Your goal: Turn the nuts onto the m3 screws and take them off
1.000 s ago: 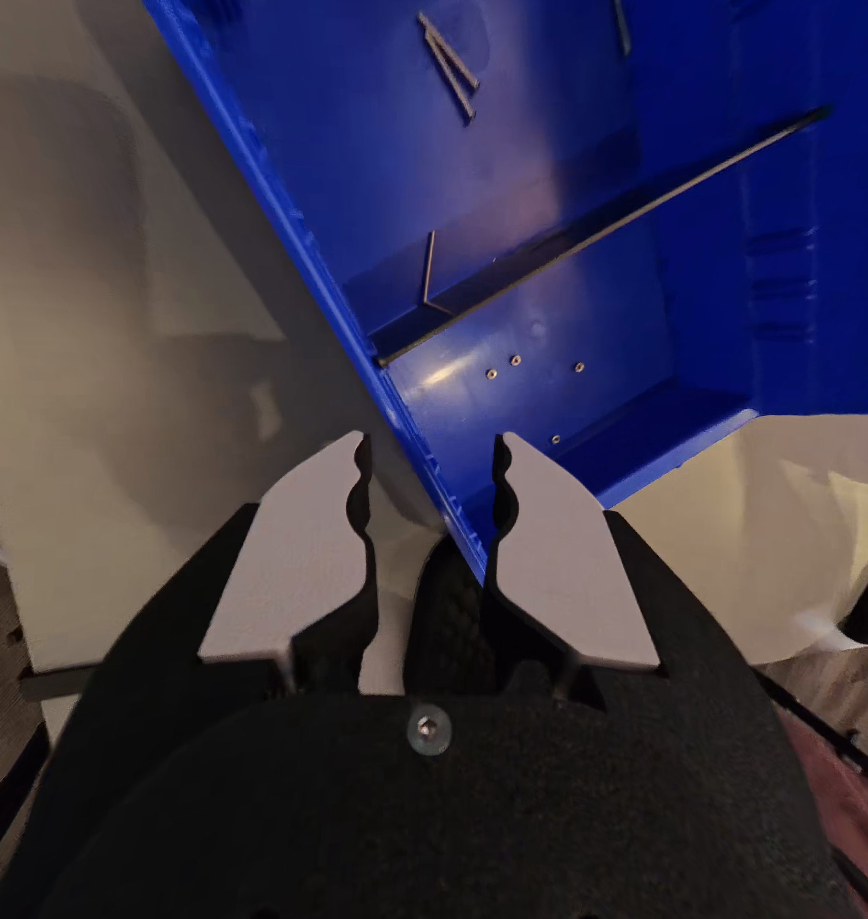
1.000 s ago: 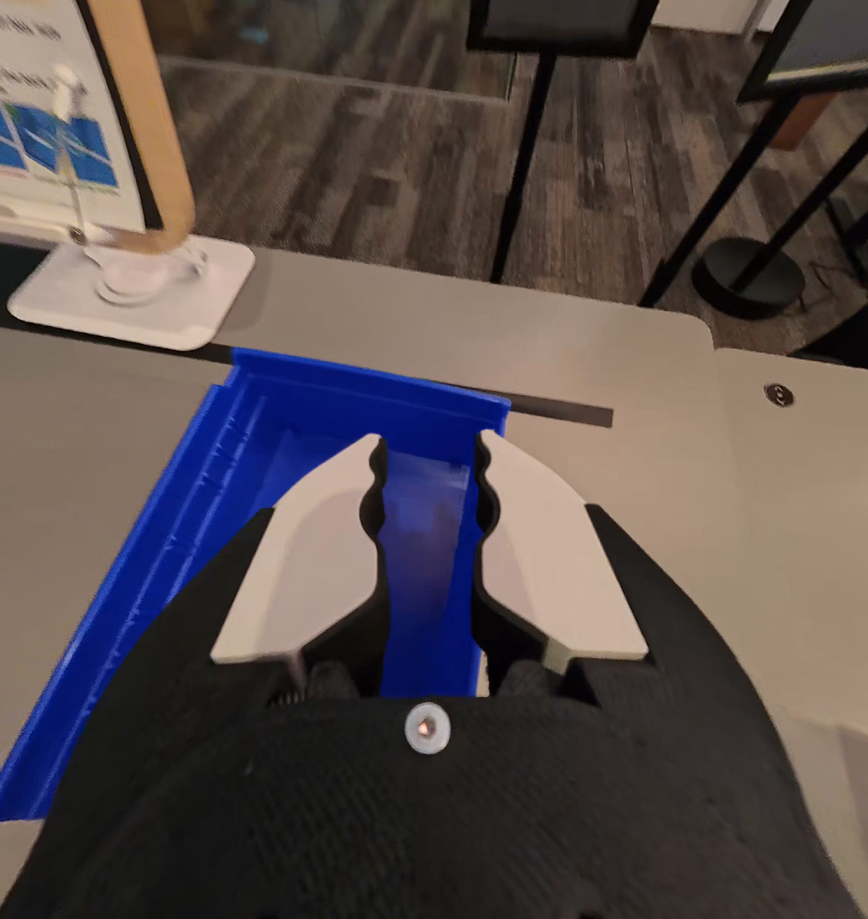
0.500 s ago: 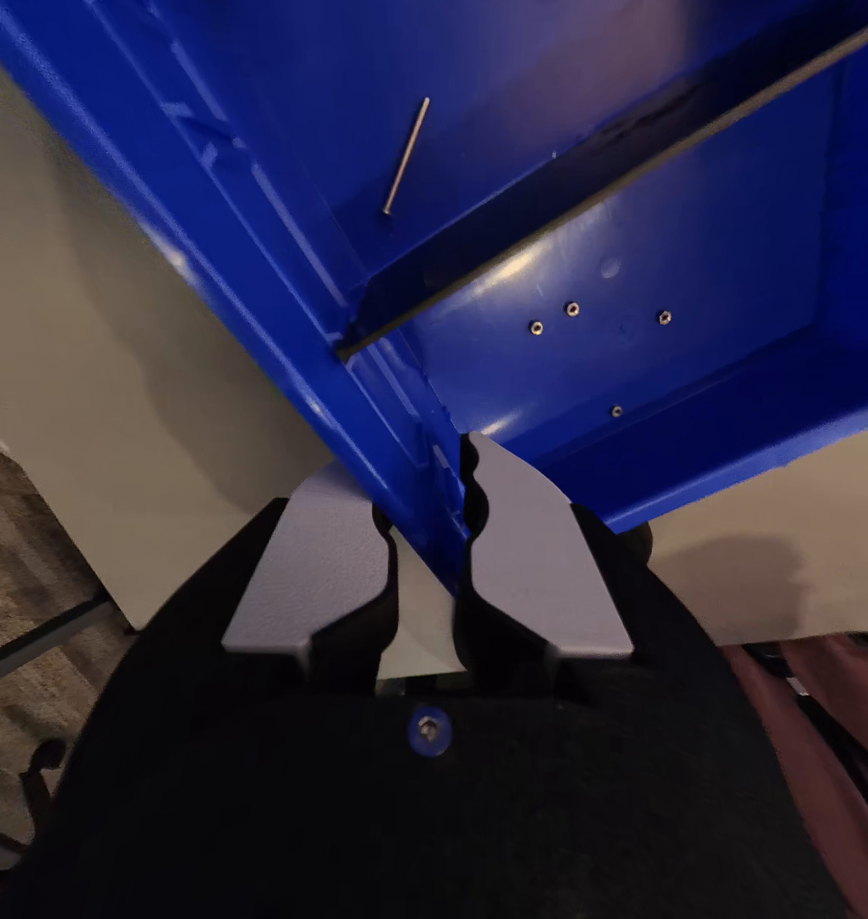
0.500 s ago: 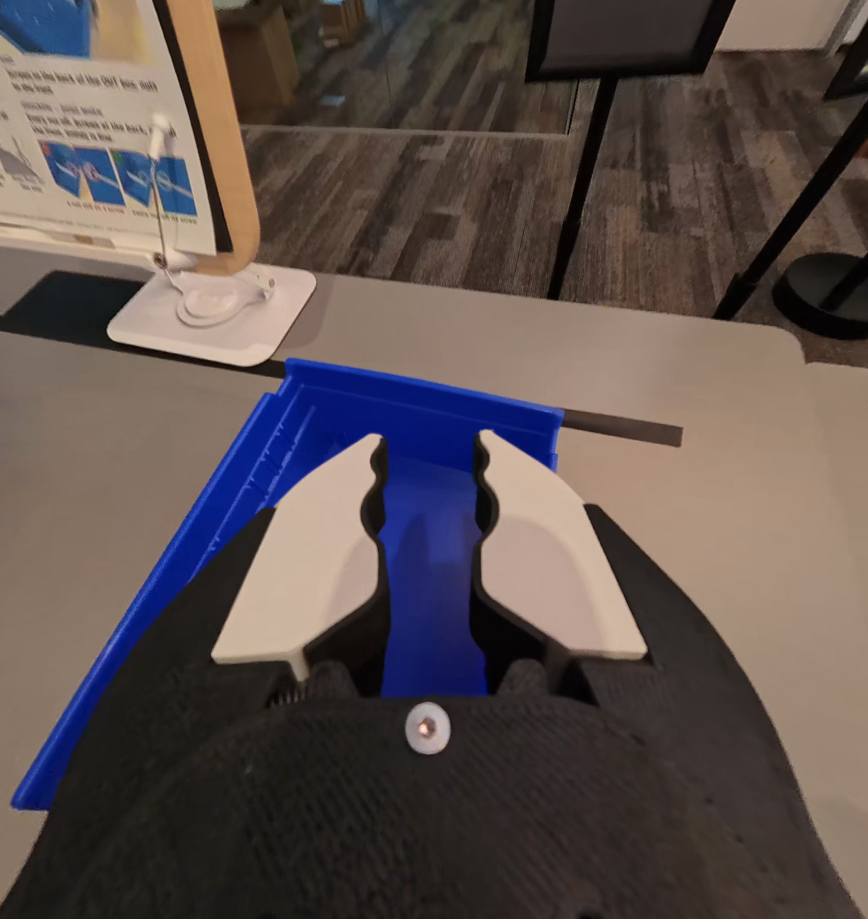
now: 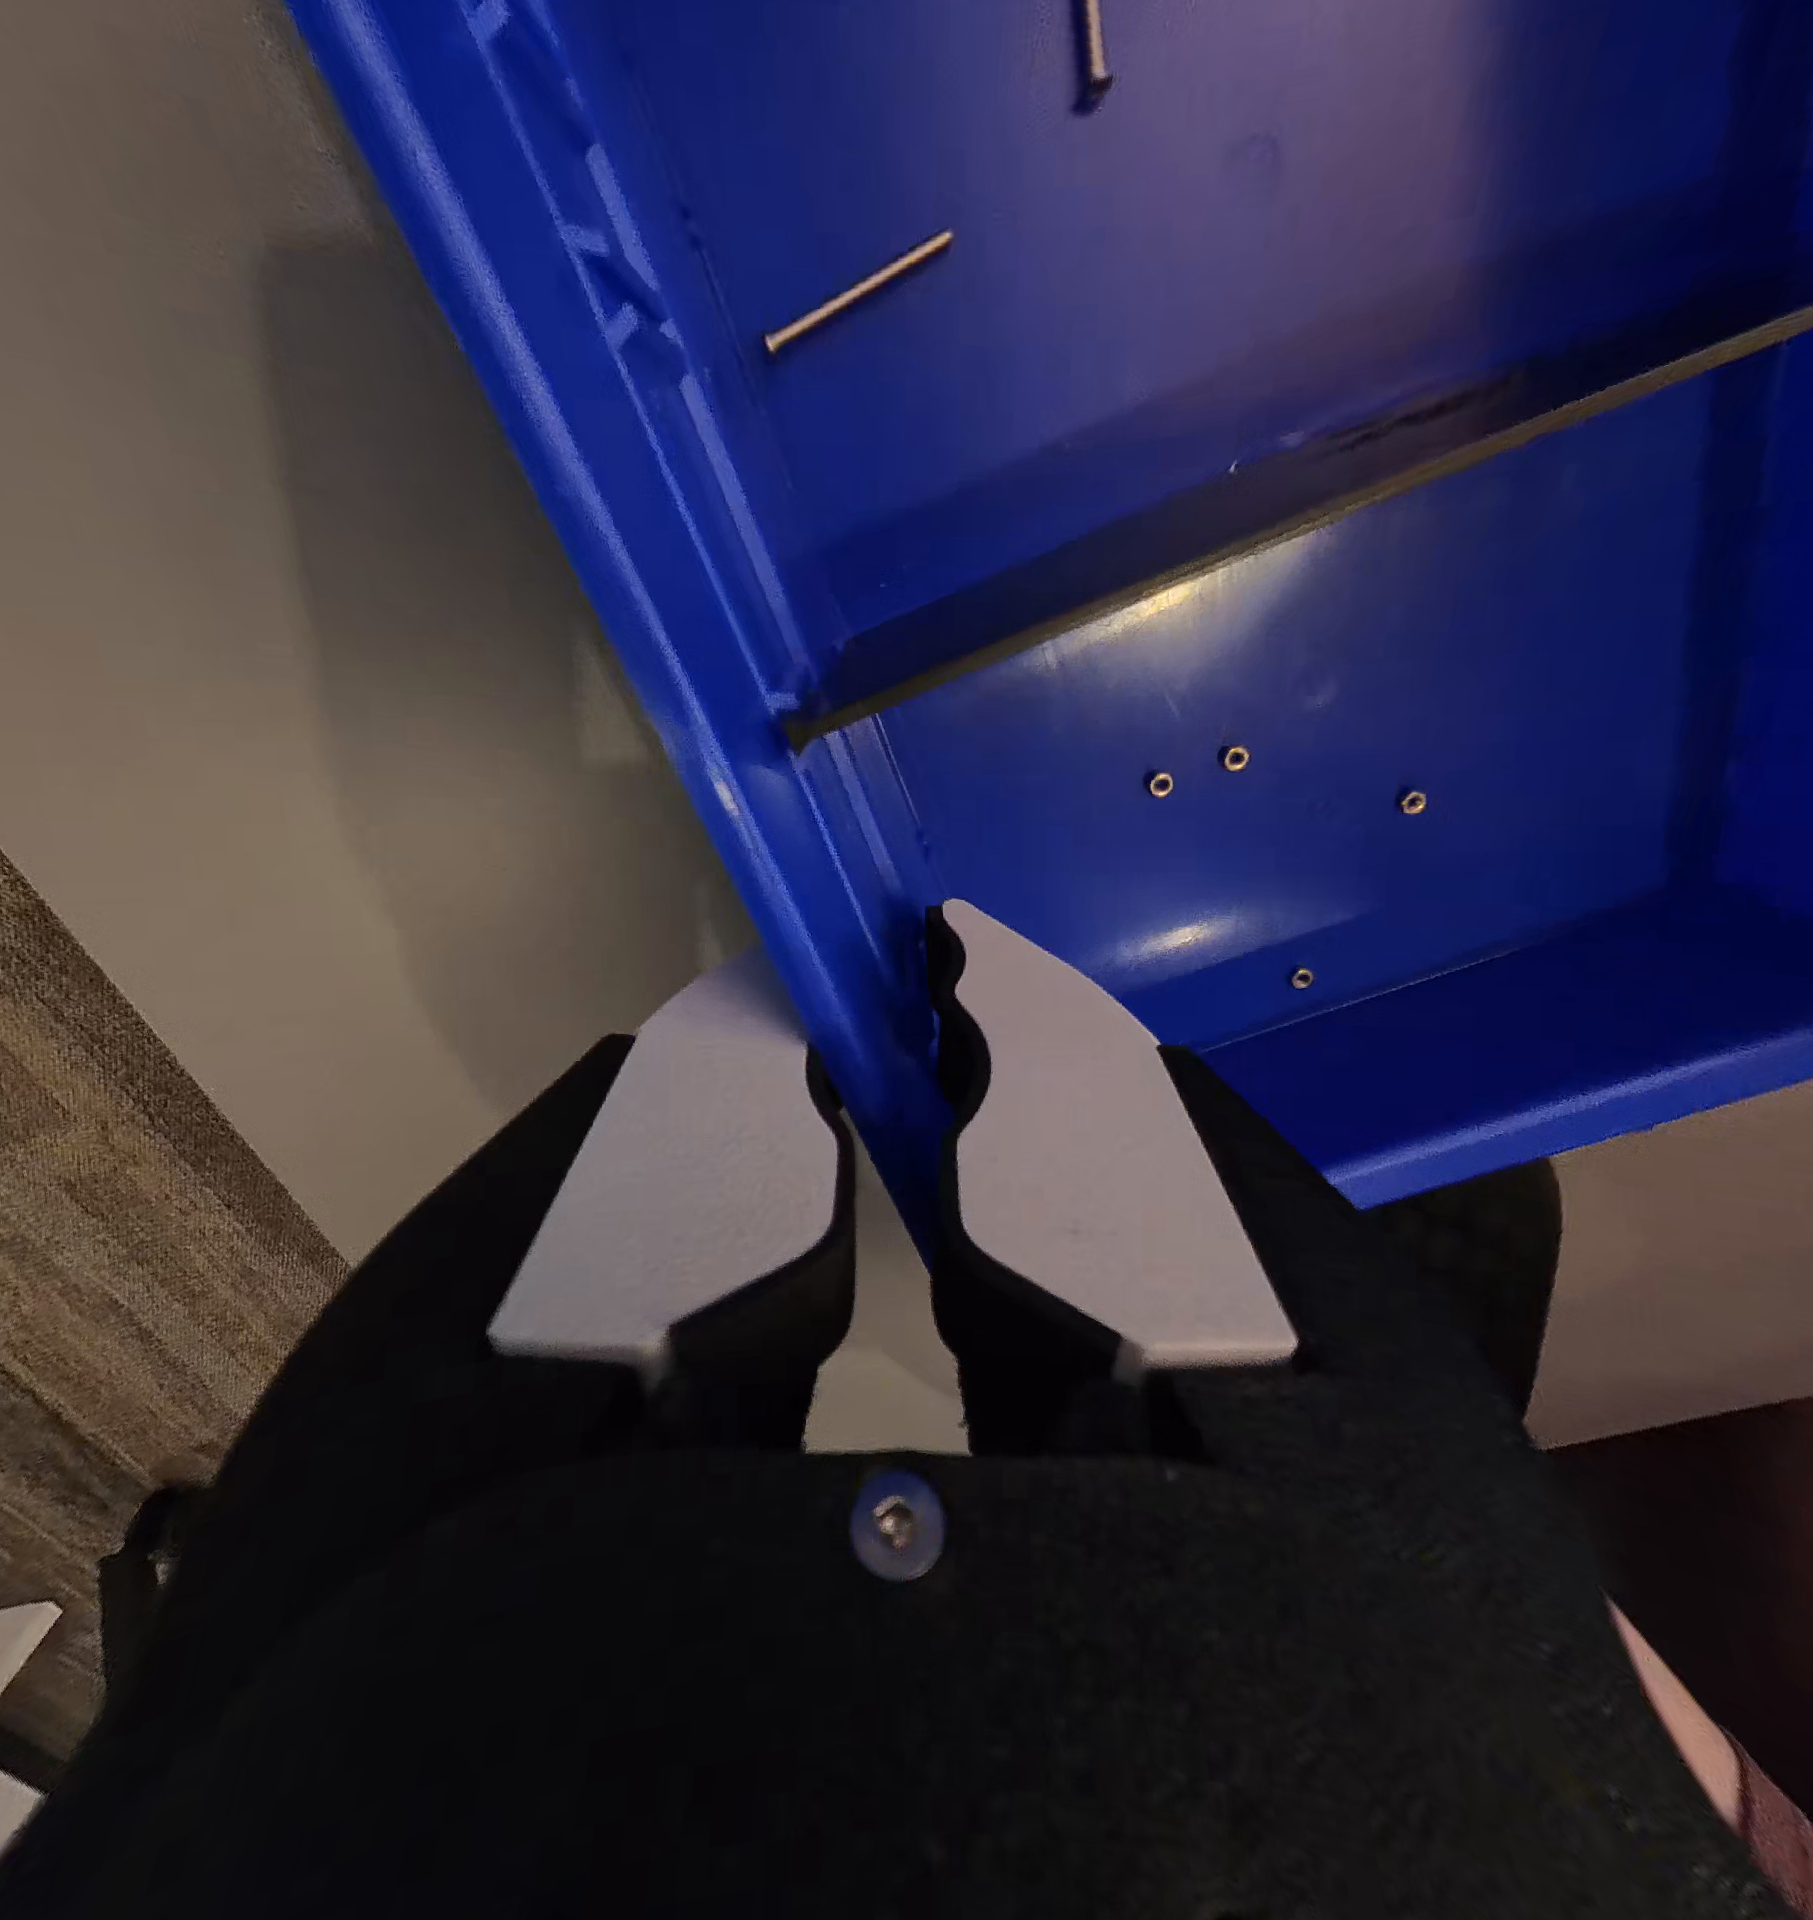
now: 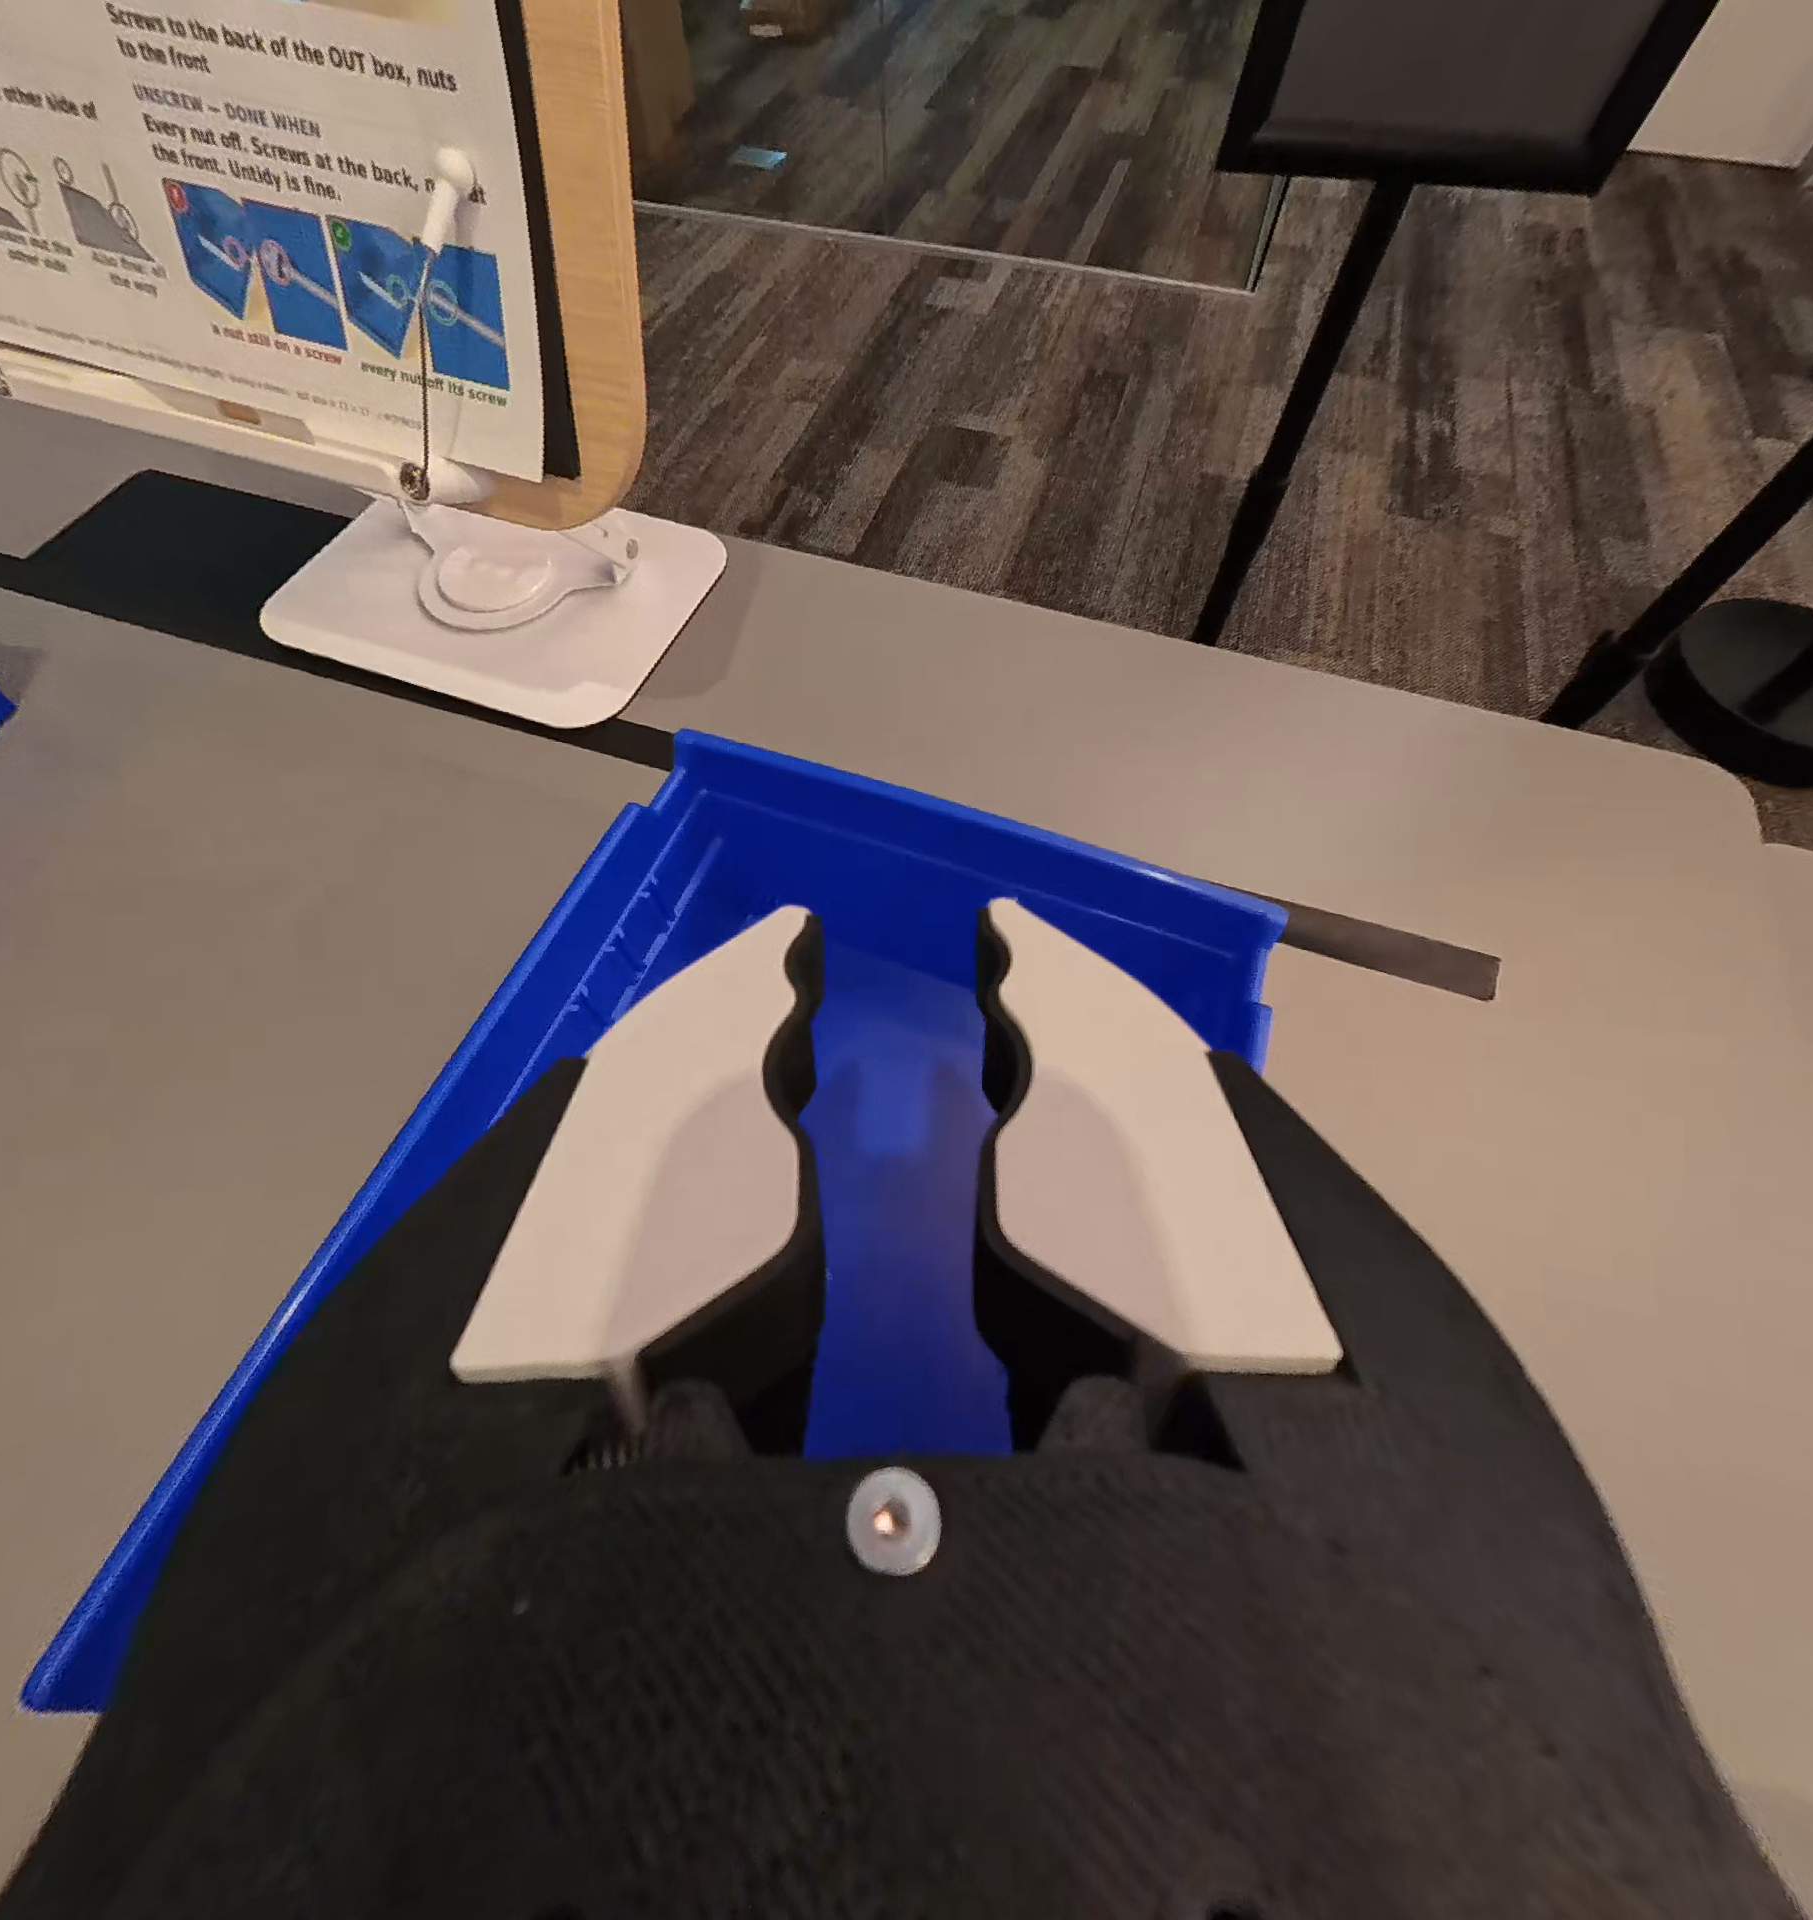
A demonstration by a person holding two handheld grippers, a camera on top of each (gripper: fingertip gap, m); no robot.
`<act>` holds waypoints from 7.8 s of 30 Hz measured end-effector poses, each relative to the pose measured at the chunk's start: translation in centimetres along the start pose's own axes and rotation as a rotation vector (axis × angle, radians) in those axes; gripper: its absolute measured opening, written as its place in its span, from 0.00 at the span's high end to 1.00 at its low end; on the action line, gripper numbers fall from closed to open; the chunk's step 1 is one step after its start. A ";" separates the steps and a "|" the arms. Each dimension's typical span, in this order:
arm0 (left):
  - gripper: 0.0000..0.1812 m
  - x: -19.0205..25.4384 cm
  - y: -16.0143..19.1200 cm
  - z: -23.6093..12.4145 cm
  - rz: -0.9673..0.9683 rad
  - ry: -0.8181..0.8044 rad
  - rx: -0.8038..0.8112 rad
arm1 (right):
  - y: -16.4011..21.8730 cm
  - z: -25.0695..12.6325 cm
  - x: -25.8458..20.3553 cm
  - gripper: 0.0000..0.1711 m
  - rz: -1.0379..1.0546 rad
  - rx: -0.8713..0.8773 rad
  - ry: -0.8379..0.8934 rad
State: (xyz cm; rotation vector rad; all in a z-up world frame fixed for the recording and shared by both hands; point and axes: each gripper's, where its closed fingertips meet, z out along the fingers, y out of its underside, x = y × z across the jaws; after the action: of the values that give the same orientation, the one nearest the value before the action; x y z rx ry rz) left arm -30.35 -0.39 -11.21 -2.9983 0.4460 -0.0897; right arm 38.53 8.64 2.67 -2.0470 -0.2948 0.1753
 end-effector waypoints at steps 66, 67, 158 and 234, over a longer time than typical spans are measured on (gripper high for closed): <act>0.86 10.7 2.7 2.8 0.001 0.096 -0.440 | 1.3 3.8 -6.6 0.80 -0.252 -0.166 -0.050; 0.86 10.8 2.7 2.9 -0.013 0.106 -0.444 | 1.3 3.9 -6.6 0.80 -0.255 -0.168 -0.050; 0.97 38.5 -9.0 4.3 0.910 0.087 -0.144 | -2.2 -3.8 -7.9 0.79 -0.254 -0.032 -0.165; 0.90 4.8 -15.0 6.4 -0.056 -0.040 -0.082 | 1.2 0.0 -5.9 0.77 -0.255 -0.227 -0.086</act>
State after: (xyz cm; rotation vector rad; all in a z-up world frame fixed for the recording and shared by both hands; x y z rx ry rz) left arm -20.96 13.09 -15.62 -3.0871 0.3705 -0.0169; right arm 33.07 6.43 1.64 -2.2048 -0.6510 0.0748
